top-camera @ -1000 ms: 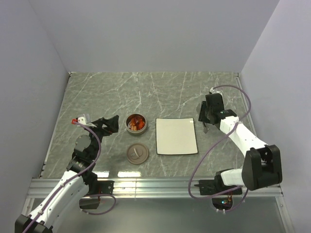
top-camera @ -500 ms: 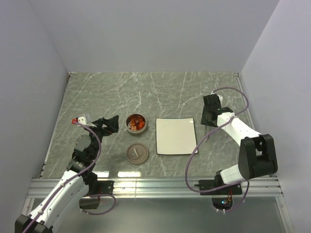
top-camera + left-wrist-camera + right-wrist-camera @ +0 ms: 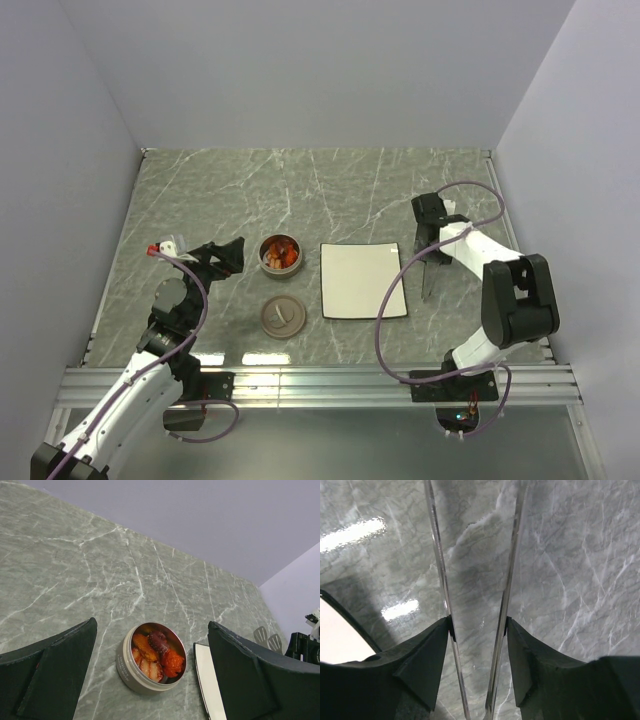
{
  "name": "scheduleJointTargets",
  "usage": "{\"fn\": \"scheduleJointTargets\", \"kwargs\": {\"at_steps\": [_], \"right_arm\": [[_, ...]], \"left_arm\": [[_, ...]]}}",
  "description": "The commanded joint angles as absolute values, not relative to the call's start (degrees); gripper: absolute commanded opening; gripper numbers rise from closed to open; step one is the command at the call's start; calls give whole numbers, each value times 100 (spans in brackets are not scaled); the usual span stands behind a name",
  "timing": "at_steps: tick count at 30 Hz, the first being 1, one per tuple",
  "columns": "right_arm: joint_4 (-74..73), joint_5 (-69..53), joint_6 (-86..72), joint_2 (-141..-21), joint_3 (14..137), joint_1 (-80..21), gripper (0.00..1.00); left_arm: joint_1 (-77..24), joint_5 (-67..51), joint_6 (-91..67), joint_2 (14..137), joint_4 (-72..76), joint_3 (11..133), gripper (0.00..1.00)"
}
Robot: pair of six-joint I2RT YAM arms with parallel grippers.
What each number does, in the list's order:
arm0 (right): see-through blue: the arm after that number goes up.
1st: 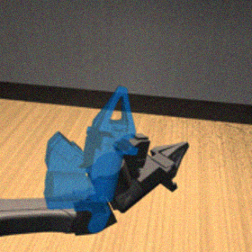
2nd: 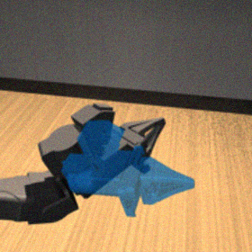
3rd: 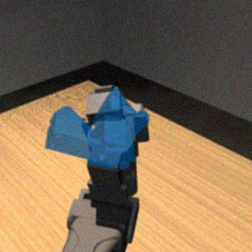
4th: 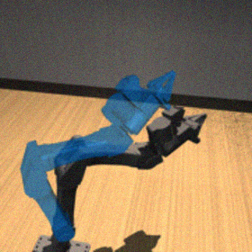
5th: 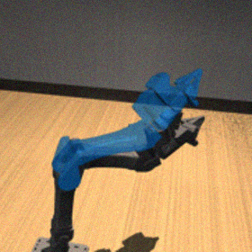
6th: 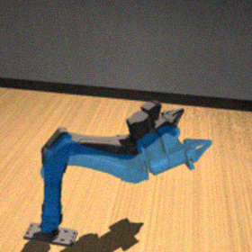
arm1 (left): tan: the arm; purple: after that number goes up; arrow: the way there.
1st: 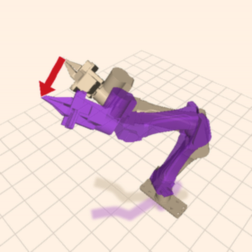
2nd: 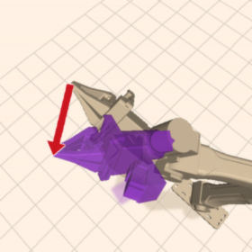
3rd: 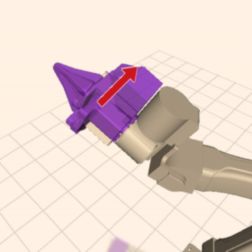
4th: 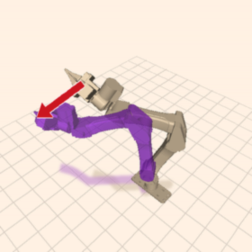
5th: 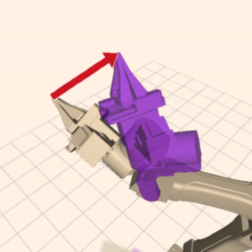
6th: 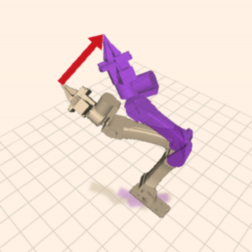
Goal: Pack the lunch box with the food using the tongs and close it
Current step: Put down the clamp
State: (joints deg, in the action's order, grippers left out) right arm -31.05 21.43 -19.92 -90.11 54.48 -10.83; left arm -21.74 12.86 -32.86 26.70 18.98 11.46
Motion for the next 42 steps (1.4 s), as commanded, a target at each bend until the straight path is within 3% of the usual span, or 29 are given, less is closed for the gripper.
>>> {"fn": "scheduleJointTargets", "kwargs": {"at_steps": [1,16,25,33,42], "right_arm": [[-3199,2347,-2083,-9097,5739,-1028,58],[-3252,2382,-2153,-9316,5774,-1037,71],[-3305,2505,-2232,-9044,5616,-1037,86],[-3287,2488,-2312,-7719,5221,-1125,89],[-2471,1478,-2092,-5495,4589,-1424,91]], "left_arm": [[-2189,1222,-3375,2593,2092,1099,99],[-2197,1230,-3384,2602,2101,1099,99],[-2188,1239,-3375,2593,2092,1099,99],[-2188,1345,-3392,2610,2074,1099,100],[-2188,1476,-3384,2654,2030,1134,99]]}}
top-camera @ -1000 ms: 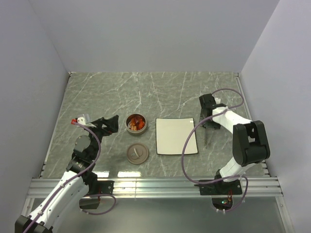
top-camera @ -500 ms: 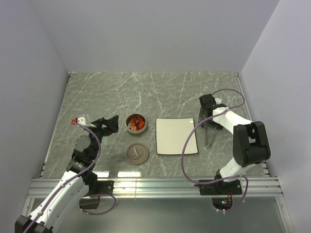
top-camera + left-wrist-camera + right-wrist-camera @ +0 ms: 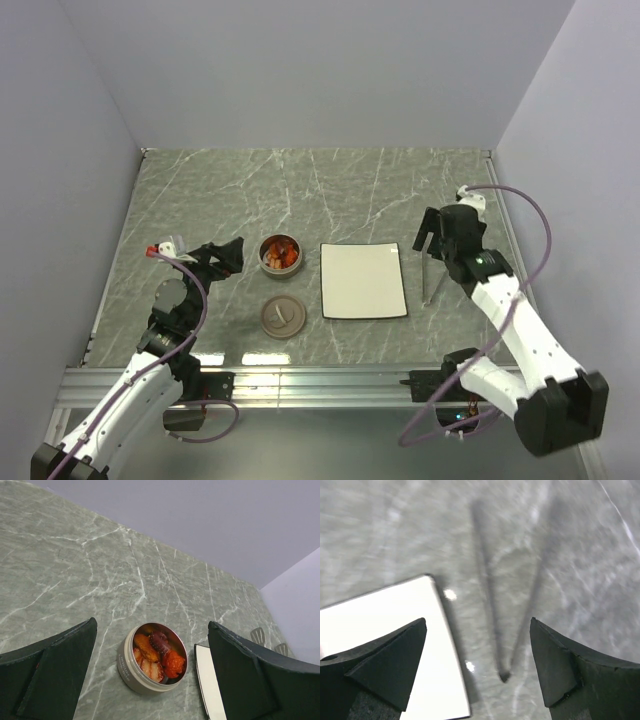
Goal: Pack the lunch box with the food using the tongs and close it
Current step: Put down the clamp, then pick up the lid of the lunch box with the left arm
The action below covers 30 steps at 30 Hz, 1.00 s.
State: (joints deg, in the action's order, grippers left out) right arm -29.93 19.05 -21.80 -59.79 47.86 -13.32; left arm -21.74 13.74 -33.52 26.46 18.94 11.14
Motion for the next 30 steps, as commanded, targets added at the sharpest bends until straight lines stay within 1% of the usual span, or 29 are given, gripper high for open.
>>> {"fn": "scheduleJointTargets", "kwargs": {"at_steps": [1,5,12,15,16,19,22,25,27,30], "right_arm": [[-2374,1381,-2057,-5363,4536,-1441,91],[-1777,818,-1995,-4896,4307,-1538,91],[-1213,440,-1977,-4851,4087,-1775,91],[-1099,466,-1969,-4922,4043,-1846,91],[-1081,509,-1977,-4948,4043,-1889,91],[-993,554,-1978,-4966,3999,-1994,91],[-827,519,-1969,-4966,3929,-2065,91],[-677,431,-1934,-5036,3911,-2127,91],[-624,431,-1925,-5097,3920,-2171,91],[-536,387,-1899,-5203,3911,-2197,91]], "left_arm": [[-2188,1477,-3375,2680,2030,1134,100],[-2188,1511,-3401,2777,1969,1169,99],[-2188,1442,-3471,2927,1706,1309,99],[-2197,1223,-3638,2874,1268,1423,93],[-2206,1152,-3708,2796,1118,1441,89],[-2329,984,-4060,2550,205,1582,85],[-2636,1150,-4402,2225,-778,1705,83],[-3014,1466,-4754,1900,-1604,1758,83],[-3400,1730,-5078,1837,-1889,1811,82],[-4015,2187,-5386,2143,-2188,1916,80]]}}
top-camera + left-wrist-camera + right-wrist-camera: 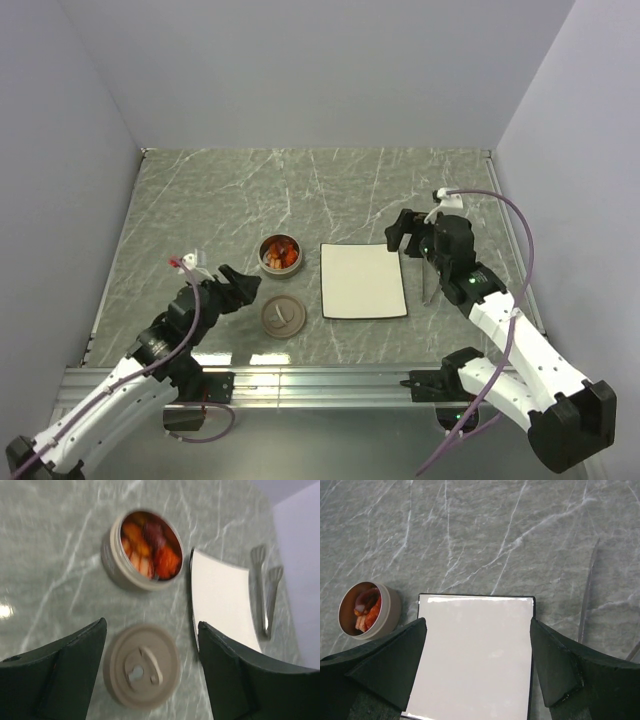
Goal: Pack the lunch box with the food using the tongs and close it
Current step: Pick up the lid of the lunch box with the left arm
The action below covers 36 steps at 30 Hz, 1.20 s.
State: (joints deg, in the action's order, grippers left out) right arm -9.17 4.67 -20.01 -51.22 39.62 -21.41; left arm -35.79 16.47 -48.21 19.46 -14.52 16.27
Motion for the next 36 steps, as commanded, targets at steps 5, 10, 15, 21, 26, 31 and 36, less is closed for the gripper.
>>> {"fn": "scheduleJointTargets", "kwargs": {"at_steps": [5,10,15,21,26,31,36], "right_arm": [[-483,413,-1872,-5317,3911,-2215,91],[-466,449,-1854,-5282,3876,-2241,91],[-448,457,-1854,-5282,3858,-2241,91],[-404,431,-1863,-5282,3815,-2250,91],[-404,448,-1863,-5265,3797,-2259,91],[-396,413,-1854,-5309,3788,-2267,91],[-396,439,-1846,-5344,3797,-2303,91]], "left_arm": [[-5646,3721,-6010,3768,-2697,2546,80],[-6539,4412,-6847,4763,-3341,3006,81],[-6557,4184,-6688,4930,-2988,2971,76],[-6565,3947,-6487,5369,-2593,2979,72],[-6557,3753,-6249,5546,-2154,2962,72],[-6356,3358,-5898,5484,-1583,2795,72],[-6100,2962,-5765,5695,-1485,2672,72]]}}
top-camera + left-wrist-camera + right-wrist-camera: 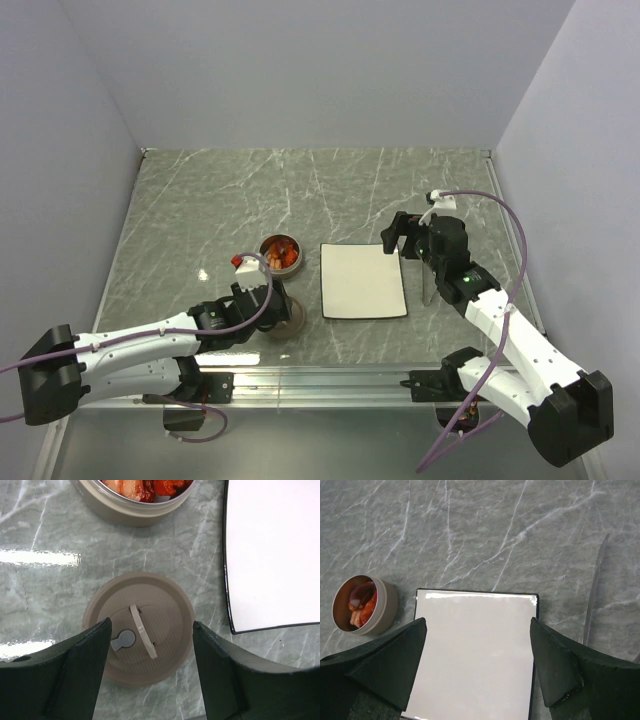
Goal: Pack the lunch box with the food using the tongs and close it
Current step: Pick up the lid of the lunch box with the left arm
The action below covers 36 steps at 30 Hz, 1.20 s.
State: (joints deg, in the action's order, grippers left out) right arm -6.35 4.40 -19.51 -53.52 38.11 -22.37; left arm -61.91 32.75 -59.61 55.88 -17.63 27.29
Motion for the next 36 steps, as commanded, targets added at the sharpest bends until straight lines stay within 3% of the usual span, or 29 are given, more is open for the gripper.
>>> {"fn": "scheduleJointTargets", "kwargs": {"at_steps": [1,17,20,21,25,36], "right_arm": [[-387,439,-1846,-5344,3788,-2303,91],[-404,492,-1846,-5458,3814,-2355,91],[-404,501,-1828,-5476,3823,-2355,91],[-396,492,-1828,-5493,3823,-2355,91],[-422,527,-1811,-5546,3841,-2364,91],[-448,606,-1811,-5555,3850,-2399,91]], "left_arm": [[-6091,2945,-5766,5721,-1494,2672,71],[-6100,2601,-5801,6179,-1485,2645,49],[-6091,2619,-5740,6205,-1477,2698,35],[-6100,2619,-5722,6222,-1468,2707,25],[-6100,2733,-5695,6293,-1546,2812,2],[-6100,3401,-5371,5801,-1810,3224,0]]}}
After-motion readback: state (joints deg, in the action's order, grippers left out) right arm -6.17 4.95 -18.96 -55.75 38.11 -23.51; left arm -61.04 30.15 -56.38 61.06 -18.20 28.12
